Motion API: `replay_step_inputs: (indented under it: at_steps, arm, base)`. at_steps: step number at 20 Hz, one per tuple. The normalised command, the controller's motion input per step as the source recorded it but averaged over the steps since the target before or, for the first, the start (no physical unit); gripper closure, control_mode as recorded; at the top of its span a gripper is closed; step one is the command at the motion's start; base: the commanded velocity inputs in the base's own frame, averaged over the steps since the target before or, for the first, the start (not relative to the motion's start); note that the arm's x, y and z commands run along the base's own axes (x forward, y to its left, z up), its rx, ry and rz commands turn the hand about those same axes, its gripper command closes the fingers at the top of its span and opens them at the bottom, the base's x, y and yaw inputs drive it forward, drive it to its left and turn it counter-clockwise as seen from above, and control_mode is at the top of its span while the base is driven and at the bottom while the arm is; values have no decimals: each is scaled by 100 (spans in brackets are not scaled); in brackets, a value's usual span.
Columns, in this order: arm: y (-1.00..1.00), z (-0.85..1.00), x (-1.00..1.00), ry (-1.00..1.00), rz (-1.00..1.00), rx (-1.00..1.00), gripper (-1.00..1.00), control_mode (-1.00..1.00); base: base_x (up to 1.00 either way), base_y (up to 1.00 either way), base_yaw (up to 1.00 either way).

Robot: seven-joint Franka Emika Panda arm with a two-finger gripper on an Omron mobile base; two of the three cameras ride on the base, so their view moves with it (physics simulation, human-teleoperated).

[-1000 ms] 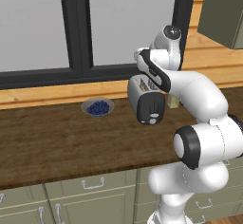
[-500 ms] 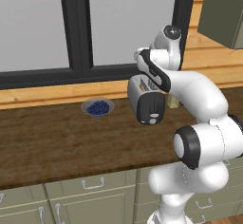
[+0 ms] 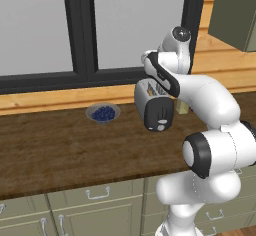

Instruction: Start the toaster. Once the lever pops up, take the bread to the plate on the dining counter.

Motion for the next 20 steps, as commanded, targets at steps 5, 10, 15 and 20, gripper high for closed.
replay_step_inputs:
  at_steps: [5, 10, 15, 20]
  arm:
    - [0, 0, 0, 0, 0, 0, -100, -100]
    - [0, 0, 0, 0, 0, 0, -100, -100]
    - [0, 0, 0, 0, 0, 0, -100, -100]
    - [0, 0, 0, 0, 0, 0, -100, -100]
  base:
    - [0, 0, 0]
    - [0, 0, 0]
    - [0, 0, 0]
    - [0, 0, 0]
